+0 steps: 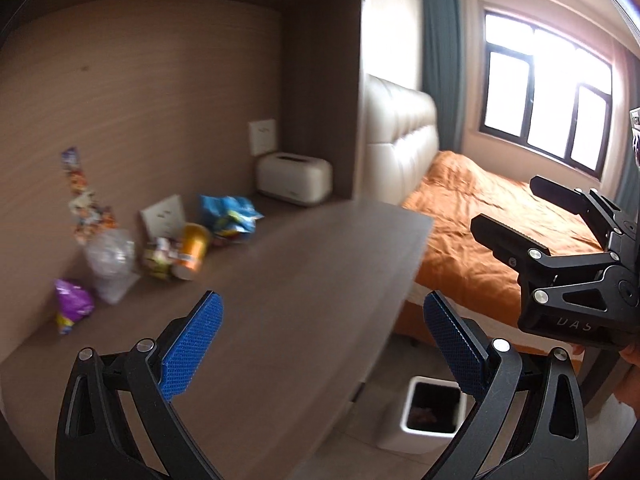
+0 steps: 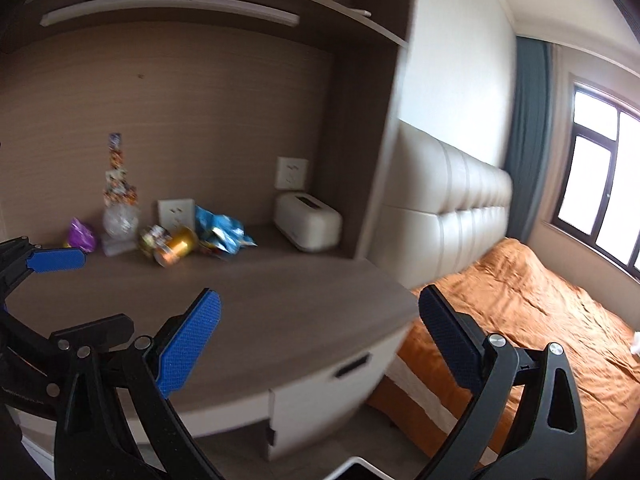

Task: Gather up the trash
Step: 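Move both open tools back to the desk toward the purple chip bag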

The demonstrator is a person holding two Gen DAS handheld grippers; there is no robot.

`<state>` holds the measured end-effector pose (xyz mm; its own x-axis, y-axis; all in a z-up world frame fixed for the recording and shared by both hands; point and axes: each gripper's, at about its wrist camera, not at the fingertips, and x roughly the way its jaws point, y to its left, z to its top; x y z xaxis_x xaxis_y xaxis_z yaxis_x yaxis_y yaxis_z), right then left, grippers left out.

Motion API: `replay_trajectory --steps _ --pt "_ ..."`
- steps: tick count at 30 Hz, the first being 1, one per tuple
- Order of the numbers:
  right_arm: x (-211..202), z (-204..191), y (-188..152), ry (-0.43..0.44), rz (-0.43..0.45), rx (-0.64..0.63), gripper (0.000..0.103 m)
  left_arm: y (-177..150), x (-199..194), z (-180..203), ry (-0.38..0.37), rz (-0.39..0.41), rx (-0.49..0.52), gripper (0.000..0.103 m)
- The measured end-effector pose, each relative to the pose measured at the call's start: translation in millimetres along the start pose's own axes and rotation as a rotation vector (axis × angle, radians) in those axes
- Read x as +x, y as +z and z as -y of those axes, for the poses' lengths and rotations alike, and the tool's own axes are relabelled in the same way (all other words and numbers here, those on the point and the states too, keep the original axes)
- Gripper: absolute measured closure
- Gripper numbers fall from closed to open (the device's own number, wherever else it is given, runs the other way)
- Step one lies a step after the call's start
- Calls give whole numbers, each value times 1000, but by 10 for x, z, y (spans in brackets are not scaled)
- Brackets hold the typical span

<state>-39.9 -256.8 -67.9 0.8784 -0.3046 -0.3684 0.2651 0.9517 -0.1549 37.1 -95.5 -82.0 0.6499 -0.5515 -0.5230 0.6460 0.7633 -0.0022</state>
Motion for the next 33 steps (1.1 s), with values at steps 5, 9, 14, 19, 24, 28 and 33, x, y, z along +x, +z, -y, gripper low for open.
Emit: replay_trajectory --steps 5,9,14,19,24,28,33 --pt "147 -599 360 71 10 -9 4 21 -243 -594 98 25 -17 5" --pt "203 -1024 547 89 36 -10 4 1 -421 -1049 153 35 -48 5" --pt "326 -1470 703 174 40 -39 4 -92 -502 -1579 288 13 -78 5" --pt "581 -1845 750 259 24 -98 4 -200 -521 -2093 381 7 -169 5" --pt "934 -2139 755 350 -8 -127 4 -235 -347 -2401 458 -31 -206 5" --pt "1299 -2318 779 433 -27 -135 4 -181 -140 -2548 509 -48 -223 5" --pt "1850 -2550 838 493 -53 -162 4 -170 261 -2804 553 -85 -255 5"
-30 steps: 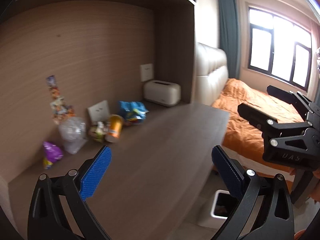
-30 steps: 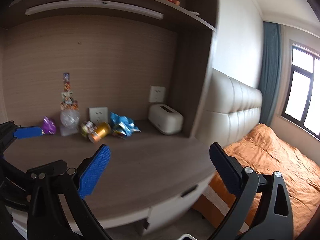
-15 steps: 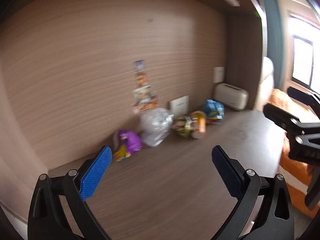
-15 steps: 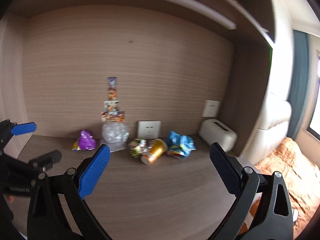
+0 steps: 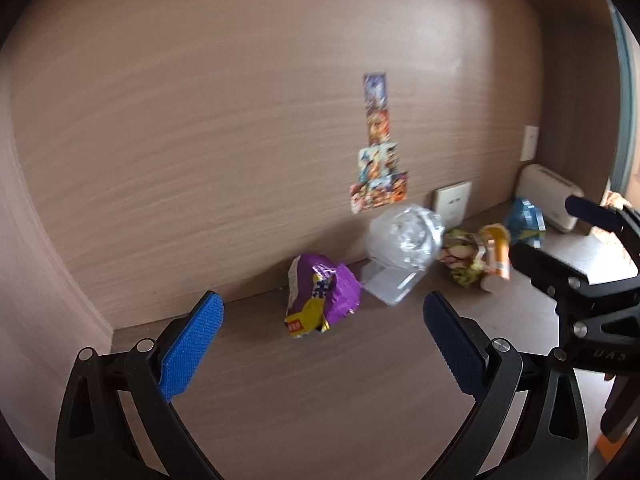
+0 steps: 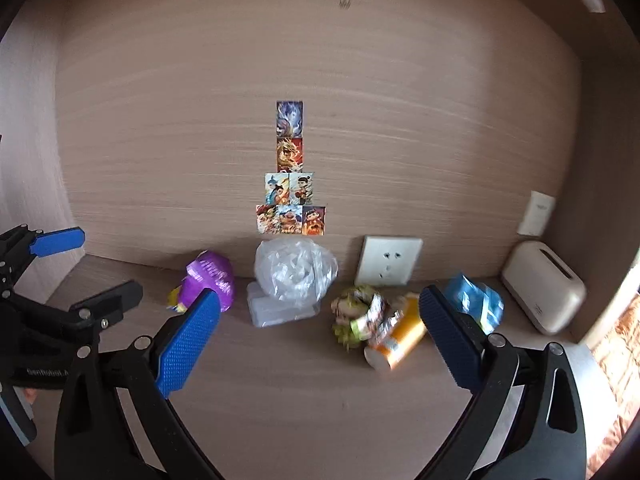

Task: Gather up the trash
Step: 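Move both open tools back to the desk toward the purple chip bag, then grasp the purple chip bag with the left tool while the right tool grasps the clear plastic bag, then carry both held bags over the wastebasket and open both tools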

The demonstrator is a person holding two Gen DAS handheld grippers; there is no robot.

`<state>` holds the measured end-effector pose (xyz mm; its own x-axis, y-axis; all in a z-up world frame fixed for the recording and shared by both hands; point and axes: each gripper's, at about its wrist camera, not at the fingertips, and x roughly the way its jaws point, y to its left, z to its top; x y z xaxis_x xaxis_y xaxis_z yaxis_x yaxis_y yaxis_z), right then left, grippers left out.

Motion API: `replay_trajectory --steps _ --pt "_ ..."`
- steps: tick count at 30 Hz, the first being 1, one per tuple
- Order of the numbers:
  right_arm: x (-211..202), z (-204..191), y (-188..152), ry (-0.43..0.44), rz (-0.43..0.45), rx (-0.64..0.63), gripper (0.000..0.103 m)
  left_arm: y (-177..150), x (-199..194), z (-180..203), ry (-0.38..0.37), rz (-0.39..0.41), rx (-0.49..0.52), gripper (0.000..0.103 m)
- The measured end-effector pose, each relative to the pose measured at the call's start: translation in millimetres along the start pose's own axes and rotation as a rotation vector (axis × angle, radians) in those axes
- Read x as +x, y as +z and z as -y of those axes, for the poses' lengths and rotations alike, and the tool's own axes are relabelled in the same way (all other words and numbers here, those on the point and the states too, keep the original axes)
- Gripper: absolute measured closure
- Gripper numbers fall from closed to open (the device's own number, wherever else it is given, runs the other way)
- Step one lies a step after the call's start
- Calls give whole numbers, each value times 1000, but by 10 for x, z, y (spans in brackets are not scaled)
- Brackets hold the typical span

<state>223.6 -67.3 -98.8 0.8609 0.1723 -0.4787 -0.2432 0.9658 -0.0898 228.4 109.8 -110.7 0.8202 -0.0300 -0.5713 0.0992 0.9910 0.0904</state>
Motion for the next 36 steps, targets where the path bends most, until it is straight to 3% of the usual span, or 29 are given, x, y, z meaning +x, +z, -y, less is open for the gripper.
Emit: replay_trajectory --steps 11,16,19,23,24,25,26,28,30,36 --pt "1093 58 82 63 -93 -49 4 21 938 -59 9 -98 -6 5" --pt "1362 -45 70 85 -122 -79 4 14 1221 8 5 -133 25 5" --pt "1481 -101 35 91 -147 -94 4 2 1371 33 43 -160 35 5" --pt "1623 -84 -22 112 -194 -69 4 -28 1522 0 1 -197 10 8" --pt "1658 -80 -39 122 -206 -62 7 -37 1549 8 -10 -198 10 19" --pt "1687 -79 -51 134 -213 -59 32 -43 1581 20 -25 -205 9 27" --pt "1732 -95 -73 154 -235 -64 50 -47 1614 36 -38 -214 7 32" --pt "1773 -111 -104 160 -252 -62 74 -25 1619 78 -56 -207 13 39" --pt "1729 -110 -83 180 -243 -50 77 3 1588 80 -61 -203 -3 50" --pt "1359 -82 82 176 -167 -39 78 135 1262 53 -55 -157 -17 53"
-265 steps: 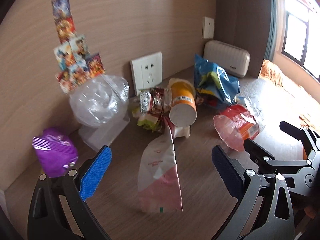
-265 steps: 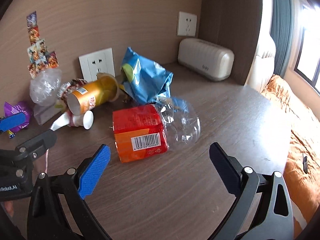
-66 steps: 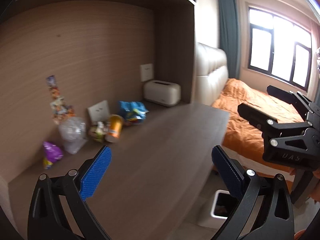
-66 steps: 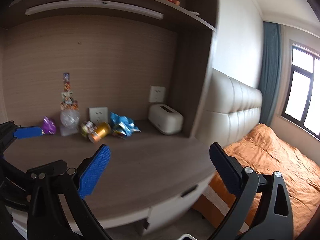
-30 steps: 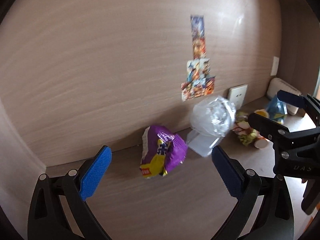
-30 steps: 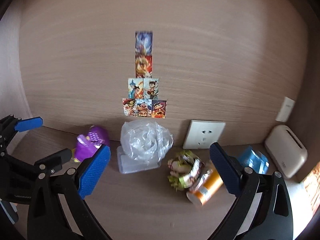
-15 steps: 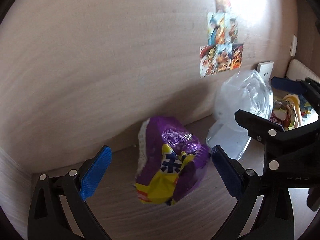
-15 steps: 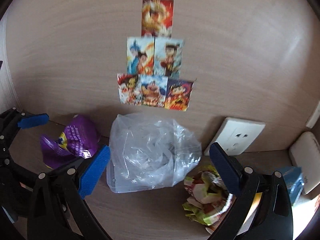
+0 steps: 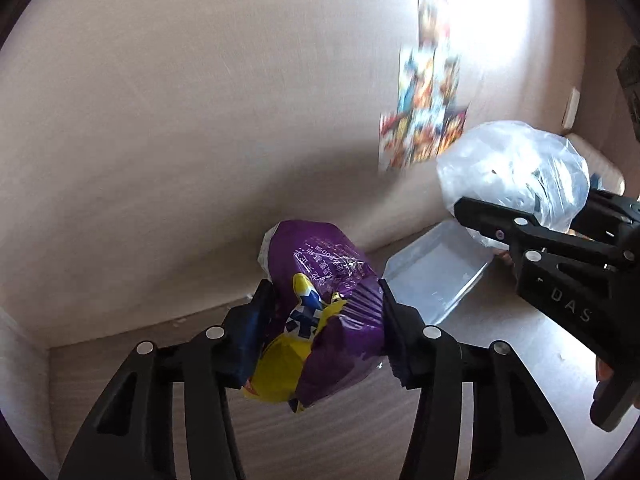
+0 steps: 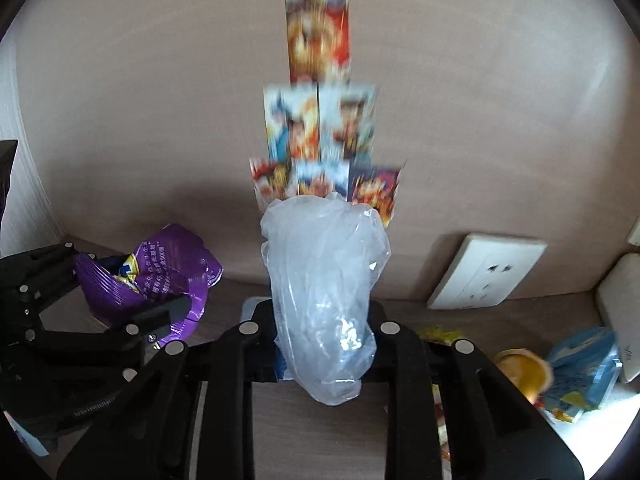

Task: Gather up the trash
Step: 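Carry both held bags over the wastebasket and open both tools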

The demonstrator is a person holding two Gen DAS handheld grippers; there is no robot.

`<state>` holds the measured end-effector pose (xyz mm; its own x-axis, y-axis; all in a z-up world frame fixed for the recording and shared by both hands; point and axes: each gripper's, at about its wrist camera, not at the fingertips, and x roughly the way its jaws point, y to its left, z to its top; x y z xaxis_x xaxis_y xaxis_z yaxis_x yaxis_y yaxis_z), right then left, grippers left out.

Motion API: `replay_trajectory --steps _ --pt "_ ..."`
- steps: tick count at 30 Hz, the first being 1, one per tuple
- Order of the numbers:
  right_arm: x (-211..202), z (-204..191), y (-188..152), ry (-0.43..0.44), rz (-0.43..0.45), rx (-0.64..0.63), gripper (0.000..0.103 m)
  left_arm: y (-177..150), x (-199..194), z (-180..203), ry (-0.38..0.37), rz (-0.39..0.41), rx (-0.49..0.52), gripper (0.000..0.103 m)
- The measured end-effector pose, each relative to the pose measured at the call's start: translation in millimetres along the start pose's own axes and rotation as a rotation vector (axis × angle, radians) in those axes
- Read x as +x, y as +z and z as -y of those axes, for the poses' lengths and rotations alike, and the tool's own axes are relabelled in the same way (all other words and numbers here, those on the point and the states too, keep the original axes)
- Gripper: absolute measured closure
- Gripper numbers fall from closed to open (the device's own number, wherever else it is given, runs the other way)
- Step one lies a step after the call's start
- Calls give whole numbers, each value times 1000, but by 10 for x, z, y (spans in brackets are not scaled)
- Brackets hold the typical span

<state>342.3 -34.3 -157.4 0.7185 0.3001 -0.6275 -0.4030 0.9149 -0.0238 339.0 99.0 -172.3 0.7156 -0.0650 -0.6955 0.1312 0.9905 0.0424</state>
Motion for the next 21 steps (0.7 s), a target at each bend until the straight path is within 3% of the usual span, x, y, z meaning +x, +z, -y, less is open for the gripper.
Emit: replay_trajectory --steps 11,21 --pt "-1019 -18 78 -26 138 67 78 130 -936 46 -32 122 11 53" --pt "-1939 -177 -120 -128 216 126 78 0 -1747 371 -155 202 91 54"
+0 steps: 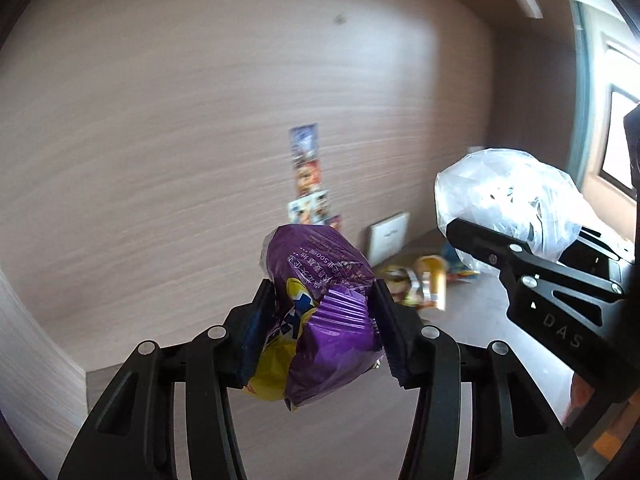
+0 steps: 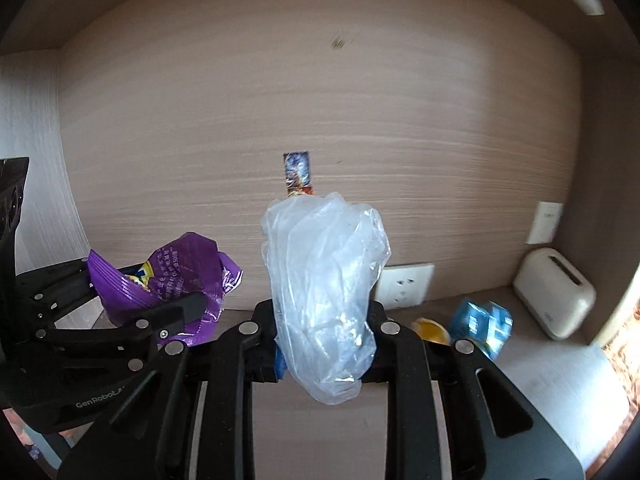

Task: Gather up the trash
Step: 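Carry both held bags over the wastebasket and open both tools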

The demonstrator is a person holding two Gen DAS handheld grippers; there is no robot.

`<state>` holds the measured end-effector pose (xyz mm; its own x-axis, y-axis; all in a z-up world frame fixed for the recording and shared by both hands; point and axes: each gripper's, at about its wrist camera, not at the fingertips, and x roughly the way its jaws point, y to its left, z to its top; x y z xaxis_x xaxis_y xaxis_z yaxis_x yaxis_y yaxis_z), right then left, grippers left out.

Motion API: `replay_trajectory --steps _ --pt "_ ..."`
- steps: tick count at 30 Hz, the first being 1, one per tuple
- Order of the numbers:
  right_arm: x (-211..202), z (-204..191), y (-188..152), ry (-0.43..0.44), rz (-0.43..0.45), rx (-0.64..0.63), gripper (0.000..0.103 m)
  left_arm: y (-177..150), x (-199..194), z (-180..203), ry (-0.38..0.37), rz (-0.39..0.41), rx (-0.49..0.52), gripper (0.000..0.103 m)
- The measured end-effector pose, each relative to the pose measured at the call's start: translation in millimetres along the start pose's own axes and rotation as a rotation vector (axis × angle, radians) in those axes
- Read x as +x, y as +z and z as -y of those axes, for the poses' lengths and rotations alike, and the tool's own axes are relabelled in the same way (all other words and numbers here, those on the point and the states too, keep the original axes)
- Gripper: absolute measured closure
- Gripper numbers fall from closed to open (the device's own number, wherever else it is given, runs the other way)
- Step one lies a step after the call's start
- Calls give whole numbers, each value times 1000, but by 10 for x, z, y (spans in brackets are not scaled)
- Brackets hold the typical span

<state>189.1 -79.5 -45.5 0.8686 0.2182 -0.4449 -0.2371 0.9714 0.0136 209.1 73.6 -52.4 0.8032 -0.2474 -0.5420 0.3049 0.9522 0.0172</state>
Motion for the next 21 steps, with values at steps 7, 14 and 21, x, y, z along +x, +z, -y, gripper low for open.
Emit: replay_trajectory --steps 7,14,21 --pt "-700 105 -223 -122 36 47 78 -58 -416 398 -114 39 87 54" --pt "-1295 318 -504 -259 33 102 78 -134 -576 992 -260 44 180 55" --pt "-1894 641 -778 -408 36 174 78 -223 -630 1647 -410 36 254 55"
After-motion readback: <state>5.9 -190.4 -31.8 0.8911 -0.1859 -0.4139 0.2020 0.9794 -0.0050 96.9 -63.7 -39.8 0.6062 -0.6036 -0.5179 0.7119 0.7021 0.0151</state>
